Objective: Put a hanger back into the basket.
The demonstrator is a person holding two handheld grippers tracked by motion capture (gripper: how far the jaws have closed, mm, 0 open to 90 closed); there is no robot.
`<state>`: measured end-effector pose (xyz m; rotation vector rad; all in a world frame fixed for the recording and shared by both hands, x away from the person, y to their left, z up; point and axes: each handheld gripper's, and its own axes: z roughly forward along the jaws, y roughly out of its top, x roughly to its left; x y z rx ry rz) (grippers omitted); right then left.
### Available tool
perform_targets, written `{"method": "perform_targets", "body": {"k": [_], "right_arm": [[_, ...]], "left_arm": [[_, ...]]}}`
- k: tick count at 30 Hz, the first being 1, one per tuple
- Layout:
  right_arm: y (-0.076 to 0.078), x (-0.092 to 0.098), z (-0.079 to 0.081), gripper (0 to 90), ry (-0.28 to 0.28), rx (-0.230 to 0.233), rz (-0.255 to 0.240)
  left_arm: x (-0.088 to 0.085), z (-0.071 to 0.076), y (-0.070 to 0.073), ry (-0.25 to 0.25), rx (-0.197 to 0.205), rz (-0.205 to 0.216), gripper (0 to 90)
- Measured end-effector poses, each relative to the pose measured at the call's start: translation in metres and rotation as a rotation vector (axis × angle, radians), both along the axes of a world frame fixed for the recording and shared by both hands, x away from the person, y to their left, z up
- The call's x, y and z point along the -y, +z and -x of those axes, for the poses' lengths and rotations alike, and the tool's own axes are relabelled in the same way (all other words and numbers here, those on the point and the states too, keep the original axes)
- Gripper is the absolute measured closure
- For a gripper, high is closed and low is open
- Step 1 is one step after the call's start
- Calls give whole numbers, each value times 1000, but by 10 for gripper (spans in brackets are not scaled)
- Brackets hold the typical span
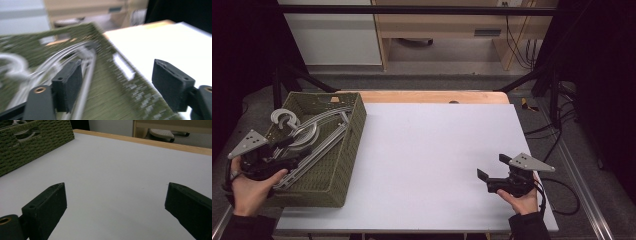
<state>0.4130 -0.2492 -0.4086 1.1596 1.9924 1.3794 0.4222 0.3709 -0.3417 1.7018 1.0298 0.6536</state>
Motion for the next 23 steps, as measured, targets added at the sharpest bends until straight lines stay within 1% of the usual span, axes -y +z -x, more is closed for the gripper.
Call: {"method": "perform_targets", "body": {"k": [1, 2, 3, 4, 5, 6, 7, 8, 10, 12, 13, 15, 16, 17, 18, 20, 23], "right_arm": [[0, 0, 0, 41, 0, 2, -3], [0, 0, 0, 41, 0, 2, -3], [1, 1, 1, 41, 1, 9, -2], [1, 1, 1, 41, 1, 9, -2], [2, 2, 1, 42, 8, 13, -4], [2, 2, 2, 42, 7, 12, -10], [3, 3, 2, 42, 4, 14, -8], [3, 3, 2, 41, 9, 18, -11], [3, 4, 3, 41, 8, 24, -16], [4, 6, 4, 40, 13, 29, -19], [5, 6, 5, 40, 18, 30, -30], [6, 7, 6, 40, 26, 39, -32], [6, 8, 7, 40, 32, 42, -39], [7, 9, 7, 40, 35, 43, -41], [7, 9, 7, 40, 35, 45, -38], [7, 10, 7, 41, 31, 45, -45], [8, 13, 7, 41, 28, 48, -47]], "left_arm": [[7, 2, -1, -20, 12, 13, 223], [7, 2, -1, -20, 12, 13, 219], [20, 6, -4, -58, 24, 37, 210], [20, 6, -4, -58, 24, 37, 208], [32, 8, -8, -87, 33, 54, 204], [32, 8, -8, -87, 33, 54, 199], [44, 11, -12, -117, 34, 51, 191], [49, 11, -13, -128, 36, 51, 186], [61, 13, -17, -160, 44, 39, 181], [64, 14, -18, -164, 45, 40, 177], [71, 14, -21, -170, 47, 31, 155], [78, 13, -25, -176, 39, 7, 139], [80, 12, -27, -181, 39, 3, 138], [83, 12, -28, -188, 33, 3, 135], [86, 11, -30, -194, 36, -2, 133], [90, 11, -33, -202, 35, -15, 128], [92, 11, -36, -212, 34, -16, 128]]}}
